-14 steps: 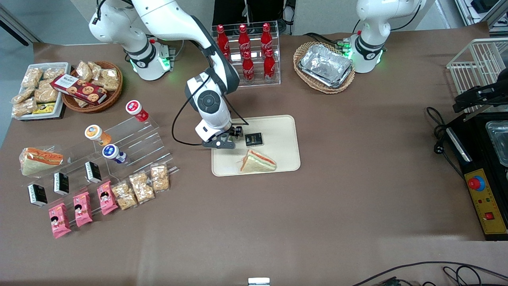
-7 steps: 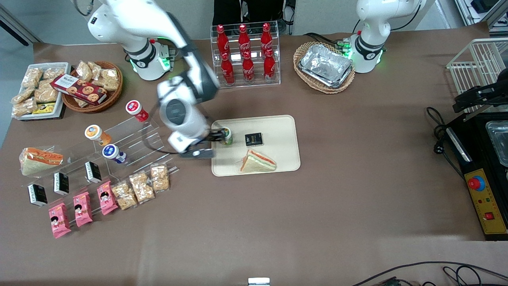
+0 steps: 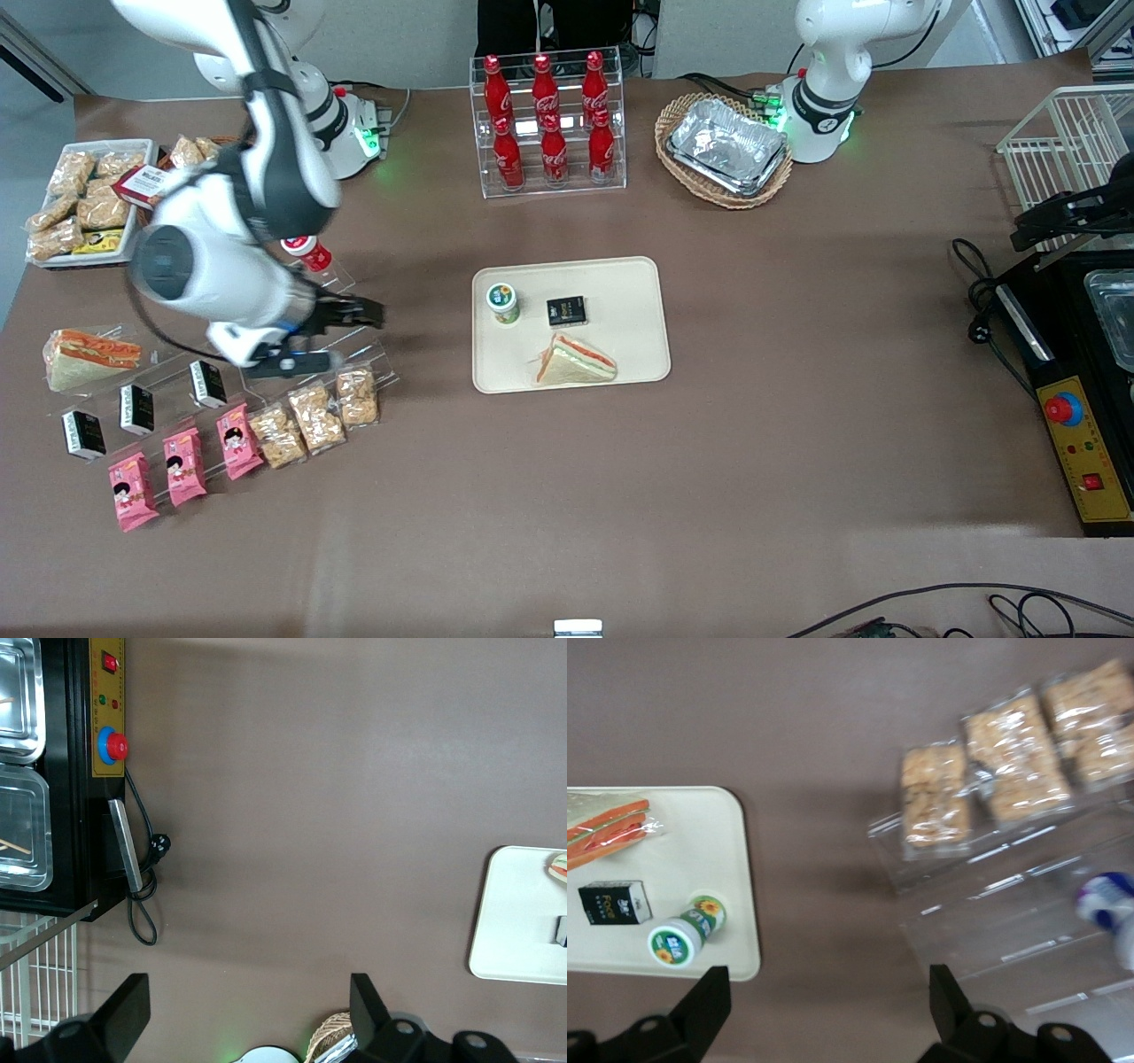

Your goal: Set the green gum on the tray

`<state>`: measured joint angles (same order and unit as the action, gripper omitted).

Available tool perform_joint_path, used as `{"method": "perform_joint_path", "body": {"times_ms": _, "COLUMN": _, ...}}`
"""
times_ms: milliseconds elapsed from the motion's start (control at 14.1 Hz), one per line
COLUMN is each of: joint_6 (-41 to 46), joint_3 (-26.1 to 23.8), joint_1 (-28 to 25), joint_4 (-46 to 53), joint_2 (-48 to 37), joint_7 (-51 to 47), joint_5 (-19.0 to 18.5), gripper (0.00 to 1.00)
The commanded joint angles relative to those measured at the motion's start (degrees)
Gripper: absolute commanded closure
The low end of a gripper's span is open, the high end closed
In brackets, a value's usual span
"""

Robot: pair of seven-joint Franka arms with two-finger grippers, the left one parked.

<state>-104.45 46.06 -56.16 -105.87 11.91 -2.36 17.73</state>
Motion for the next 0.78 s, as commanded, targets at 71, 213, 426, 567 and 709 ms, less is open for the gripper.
{"method": "perform_joint_path", "body": {"times_ms": 71, "joint_6": 9.77, "joint_3": 7.97, "joint_1": -0.36, "joint_4": 8.38, "joint_2": 0.75, "joint_7": 5.26, "joint_5": -1.98, "gripper": 0.00}}
{"method": "perform_joint_path", "body": {"times_ms": 213, "joint_6": 13.55, "joint_3": 10.35, "joint_1": -0.27, "joint_4": 11.99, "joint_2": 0.75, "joint_7": 5.26, "joint_5": -4.18, "gripper": 0.00}}
{"method": "perform_joint_path", "body": {"times_ms": 426, "joint_6": 18.47, "joint_3": 14.92, "joint_1": 0.08, "joint_4": 17.44, "joint_2": 0.83, "joint_7": 5.35, "joint_5": -5.33, "gripper": 0.00}}
{"method": "perform_joint_path", "body": {"times_ms": 567, "joint_6": 19.55, "joint_3": 15.55, "joint_1": 1.74, "joint_4": 19.73, "joint_2": 0.75, "joint_7": 5.35, "joint_5": -5.33, "gripper": 0.00}}
{"method": "perform_joint_path", "body": {"times_ms": 709, "joint_6": 20.42, "joint_3": 14.94, "joint_1": 4.81, "joint_4": 21.05, "joint_2": 0.75, "joint_7": 5.44, "joint_5": -4.98, "gripper": 0.00}}
